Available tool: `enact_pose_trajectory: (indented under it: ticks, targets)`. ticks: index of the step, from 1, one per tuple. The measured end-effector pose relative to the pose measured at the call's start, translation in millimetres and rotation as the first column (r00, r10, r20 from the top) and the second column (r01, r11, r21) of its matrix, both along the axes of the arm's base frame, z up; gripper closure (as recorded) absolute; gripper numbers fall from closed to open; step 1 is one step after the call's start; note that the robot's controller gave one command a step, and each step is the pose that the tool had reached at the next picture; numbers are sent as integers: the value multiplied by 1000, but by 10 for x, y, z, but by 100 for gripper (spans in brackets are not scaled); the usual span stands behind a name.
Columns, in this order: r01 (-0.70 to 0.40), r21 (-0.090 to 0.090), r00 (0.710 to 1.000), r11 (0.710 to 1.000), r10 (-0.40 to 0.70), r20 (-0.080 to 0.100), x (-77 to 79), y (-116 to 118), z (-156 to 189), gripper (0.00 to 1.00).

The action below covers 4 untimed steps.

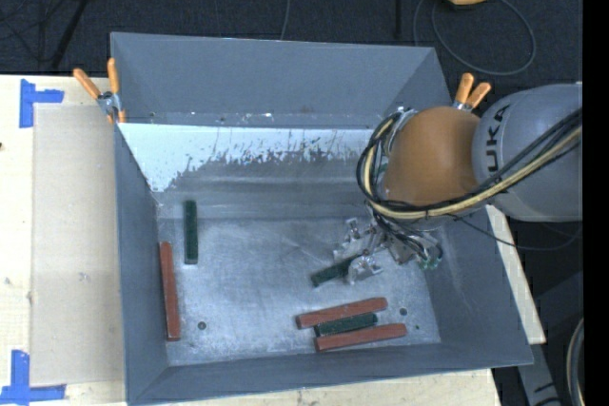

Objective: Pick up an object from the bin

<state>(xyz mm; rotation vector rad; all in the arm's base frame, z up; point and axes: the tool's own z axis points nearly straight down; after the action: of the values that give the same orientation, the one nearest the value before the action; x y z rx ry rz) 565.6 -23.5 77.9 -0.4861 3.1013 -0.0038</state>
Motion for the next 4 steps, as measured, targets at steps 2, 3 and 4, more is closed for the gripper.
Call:
enact_pose_trajectory:
  ticks: [2,3,4]
  targets:
    - [-6,3,1000,1000,6,-2,6,66,1105,100]
    - [-3,3,1000,1000,3,-3,5,56,1104,100]
    - [-2,3,1000,1000,2,-3,5,55,1103,100]
